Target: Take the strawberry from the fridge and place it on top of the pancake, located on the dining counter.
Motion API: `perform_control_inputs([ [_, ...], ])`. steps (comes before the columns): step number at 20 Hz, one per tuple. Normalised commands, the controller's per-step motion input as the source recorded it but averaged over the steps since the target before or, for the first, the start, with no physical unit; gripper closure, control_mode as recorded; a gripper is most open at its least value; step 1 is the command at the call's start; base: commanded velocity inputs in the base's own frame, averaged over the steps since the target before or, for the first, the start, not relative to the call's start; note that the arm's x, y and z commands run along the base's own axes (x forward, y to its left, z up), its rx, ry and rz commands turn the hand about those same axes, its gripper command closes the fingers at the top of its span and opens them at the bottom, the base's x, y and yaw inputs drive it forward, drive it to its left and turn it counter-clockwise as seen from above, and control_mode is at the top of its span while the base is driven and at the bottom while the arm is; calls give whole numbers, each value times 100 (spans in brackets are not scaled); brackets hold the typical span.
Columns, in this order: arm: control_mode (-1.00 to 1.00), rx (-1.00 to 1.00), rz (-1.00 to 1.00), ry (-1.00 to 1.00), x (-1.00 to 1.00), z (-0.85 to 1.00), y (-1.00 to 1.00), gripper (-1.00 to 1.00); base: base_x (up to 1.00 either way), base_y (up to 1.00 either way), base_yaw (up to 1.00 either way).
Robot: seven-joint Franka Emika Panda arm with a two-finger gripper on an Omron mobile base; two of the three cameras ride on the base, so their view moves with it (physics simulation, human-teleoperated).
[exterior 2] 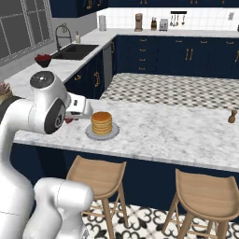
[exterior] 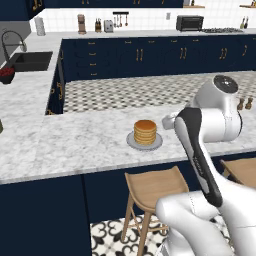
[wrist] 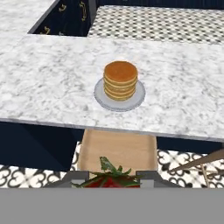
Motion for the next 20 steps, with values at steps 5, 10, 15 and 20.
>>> perform_control_inputs([
  [5,-100,-13,-8,15,100,-1,35,100,0,0,0],
  [10,-100,-8,-5,7,100,-62,-3,100,0,0,0],
  [15,-100,10,-4,19,100,-36,-23,100,0,0,0],
  [20,-100,24,-4,34,87,0,-40,100,0,0,0],
])
